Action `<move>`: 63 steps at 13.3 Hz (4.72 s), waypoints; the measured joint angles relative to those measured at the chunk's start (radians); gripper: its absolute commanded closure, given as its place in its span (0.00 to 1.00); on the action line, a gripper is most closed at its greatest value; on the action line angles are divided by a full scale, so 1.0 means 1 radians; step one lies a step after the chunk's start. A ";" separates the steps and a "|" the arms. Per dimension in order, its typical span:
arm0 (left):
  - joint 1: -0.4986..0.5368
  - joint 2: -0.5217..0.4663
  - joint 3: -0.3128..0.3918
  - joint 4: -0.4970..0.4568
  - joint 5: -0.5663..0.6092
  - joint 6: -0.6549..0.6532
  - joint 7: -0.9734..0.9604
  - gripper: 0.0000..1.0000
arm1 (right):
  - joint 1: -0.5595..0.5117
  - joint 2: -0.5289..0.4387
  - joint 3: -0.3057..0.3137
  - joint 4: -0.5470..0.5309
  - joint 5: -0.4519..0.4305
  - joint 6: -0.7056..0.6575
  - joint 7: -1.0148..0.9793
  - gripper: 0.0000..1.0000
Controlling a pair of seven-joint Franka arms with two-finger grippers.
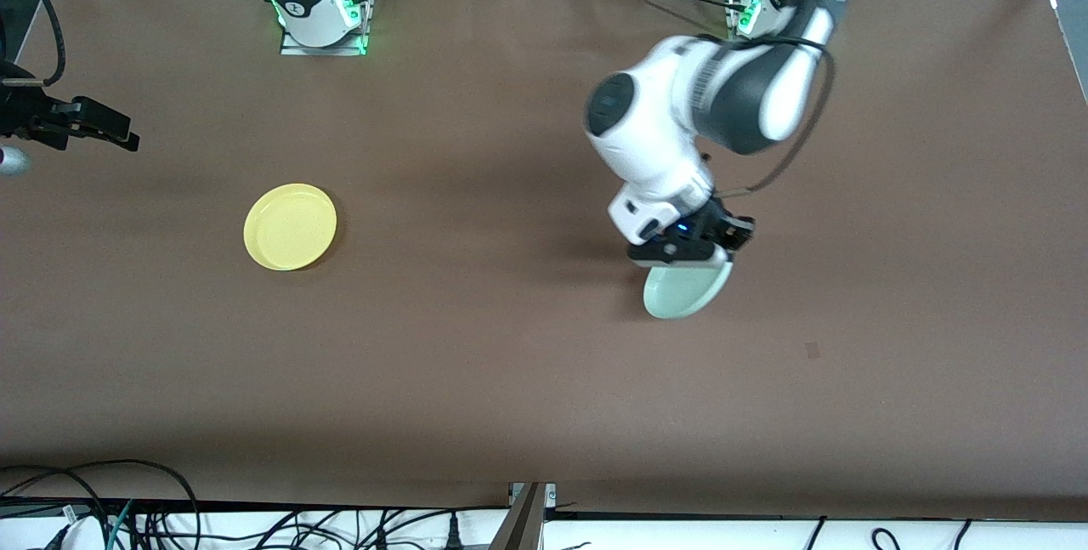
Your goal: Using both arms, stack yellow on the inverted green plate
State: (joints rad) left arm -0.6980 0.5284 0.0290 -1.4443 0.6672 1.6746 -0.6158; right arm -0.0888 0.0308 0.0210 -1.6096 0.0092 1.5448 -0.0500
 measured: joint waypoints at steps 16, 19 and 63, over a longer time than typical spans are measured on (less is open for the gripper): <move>-0.499 0.342 0.194 0.206 0.174 -0.188 -0.239 1.00 | 0.000 0.000 -0.003 0.000 0.000 0.000 0.000 0.00; -0.529 0.369 0.198 0.207 0.174 -0.190 -0.271 1.00 | 0.000 0.000 -0.003 0.000 0.000 0.000 0.000 0.00; -0.263 0.300 0.203 0.404 -0.635 0.256 -0.313 0.00 | -0.017 0.005 -0.014 0.000 0.000 -0.011 0.001 0.00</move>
State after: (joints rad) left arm -0.9611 0.8289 0.2325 -1.0407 0.0317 1.9309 -0.9290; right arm -0.1057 0.0357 0.0069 -1.6099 0.0092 1.5333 -0.0492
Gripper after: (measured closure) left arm 0.000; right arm 0.000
